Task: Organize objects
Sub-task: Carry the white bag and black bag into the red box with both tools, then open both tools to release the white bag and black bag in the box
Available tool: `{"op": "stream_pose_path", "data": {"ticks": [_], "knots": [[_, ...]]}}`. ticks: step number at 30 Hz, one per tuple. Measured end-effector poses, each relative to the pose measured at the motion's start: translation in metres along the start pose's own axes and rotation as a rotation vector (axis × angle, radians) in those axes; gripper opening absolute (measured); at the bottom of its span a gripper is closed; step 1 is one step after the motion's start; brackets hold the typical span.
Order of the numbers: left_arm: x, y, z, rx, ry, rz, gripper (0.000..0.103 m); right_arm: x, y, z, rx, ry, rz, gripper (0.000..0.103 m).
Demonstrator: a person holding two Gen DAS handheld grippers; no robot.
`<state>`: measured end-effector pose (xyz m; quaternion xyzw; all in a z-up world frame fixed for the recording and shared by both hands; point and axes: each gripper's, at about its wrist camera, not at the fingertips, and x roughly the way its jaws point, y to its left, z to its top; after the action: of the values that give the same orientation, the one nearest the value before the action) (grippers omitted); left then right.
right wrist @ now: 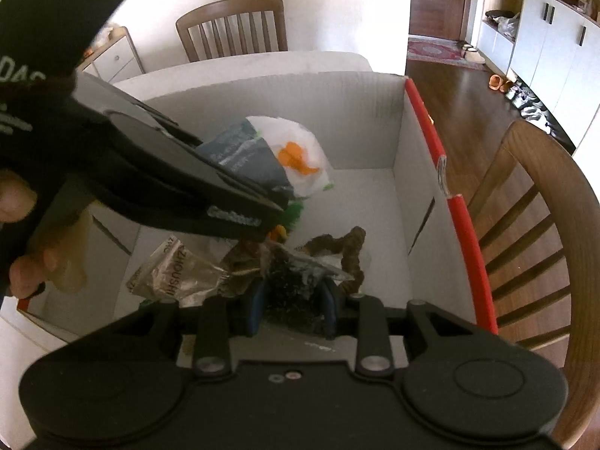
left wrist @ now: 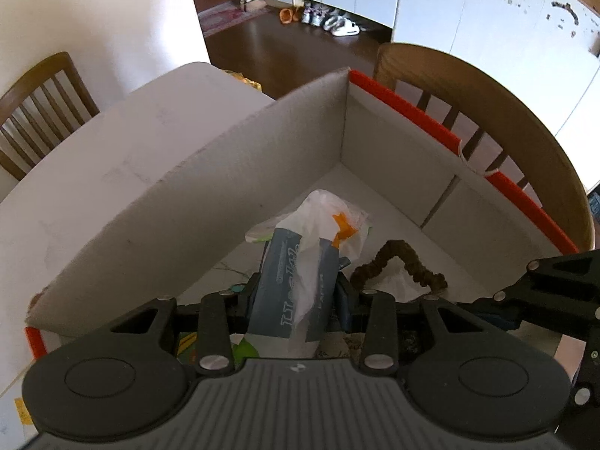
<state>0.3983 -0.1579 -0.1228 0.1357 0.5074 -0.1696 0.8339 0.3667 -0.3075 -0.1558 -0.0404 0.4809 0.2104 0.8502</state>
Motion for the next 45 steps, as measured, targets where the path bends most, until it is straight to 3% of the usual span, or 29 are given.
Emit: {"op": "stream_pose_path", "data": {"ticks": [6,11,13,27,43,45], "knots": [[0.004,-0.001,-0.001,0.003,0.010,-0.005,0.042,0.001,-0.005,0.002,0.004,0.007,0.001,0.036],[-0.005,0.001,-0.004,-0.014,-0.017,-0.033,0.056,-0.002,-0.007,0.001,0.014,0.002,0.004,0.043],[-0.010,0.002,-0.006,-0.014,-0.033,-0.039,0.064,-0.006,-0.007,0.001,0.016,-0.014,-0.011,0.054],[-0.058,0.013,-0.024,-0.065,-0.141,-0.065,0.068,-0.040,-0.005,0.000,0.034,-0.081,0.007,0.061],[-0.141,0.041,-0.067,-0.135,-0.301,-0.069,0.068,-0.091,0.036,0.003,0.029,-0.197,0.037,0.068],[-0.153,0.047,-0.075,-0.139,-0.323,-0.067,0.074,-0.094,0.044,0.005,0.017,-0.211,0.030,0.068]]}}
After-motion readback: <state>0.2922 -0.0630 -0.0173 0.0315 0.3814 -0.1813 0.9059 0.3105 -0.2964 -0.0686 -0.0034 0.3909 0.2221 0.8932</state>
